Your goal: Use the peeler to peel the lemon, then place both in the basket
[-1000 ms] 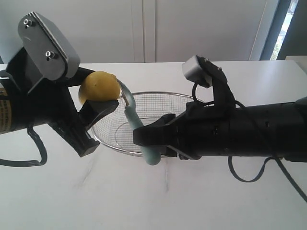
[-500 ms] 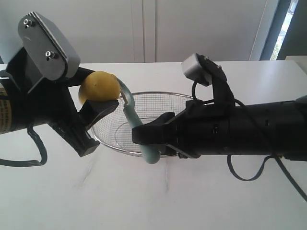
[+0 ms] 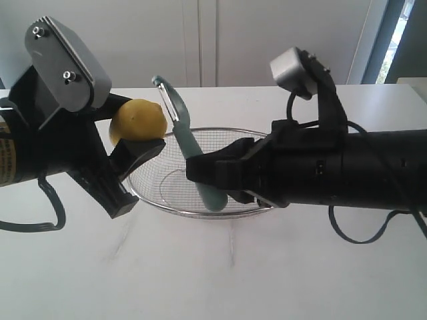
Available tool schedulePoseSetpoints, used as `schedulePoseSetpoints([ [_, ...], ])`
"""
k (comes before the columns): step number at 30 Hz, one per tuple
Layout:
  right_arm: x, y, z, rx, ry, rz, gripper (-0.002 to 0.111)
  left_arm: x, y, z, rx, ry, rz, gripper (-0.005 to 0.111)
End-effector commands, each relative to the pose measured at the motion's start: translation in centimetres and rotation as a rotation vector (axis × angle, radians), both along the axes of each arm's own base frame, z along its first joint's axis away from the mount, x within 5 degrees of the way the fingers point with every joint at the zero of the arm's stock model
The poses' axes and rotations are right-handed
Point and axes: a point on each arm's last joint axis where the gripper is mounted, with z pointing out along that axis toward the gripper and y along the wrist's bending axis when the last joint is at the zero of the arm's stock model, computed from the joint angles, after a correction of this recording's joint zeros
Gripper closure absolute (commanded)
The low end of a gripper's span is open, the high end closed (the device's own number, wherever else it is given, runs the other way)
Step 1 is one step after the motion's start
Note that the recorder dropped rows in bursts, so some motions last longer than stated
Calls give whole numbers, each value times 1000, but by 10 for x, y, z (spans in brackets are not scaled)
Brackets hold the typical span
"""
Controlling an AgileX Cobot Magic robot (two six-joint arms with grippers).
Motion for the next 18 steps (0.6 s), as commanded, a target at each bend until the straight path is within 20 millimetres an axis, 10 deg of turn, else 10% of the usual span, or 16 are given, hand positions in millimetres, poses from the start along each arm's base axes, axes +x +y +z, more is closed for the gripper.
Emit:
schedulePoseSetpoints([
  [1,-9,-3,15,36,-61,20,108,0,1,0,-4,3,4,107],
  [18,-38,-33,54,9,-319,-68,108,0,1,0,-4,3,4,107],
])
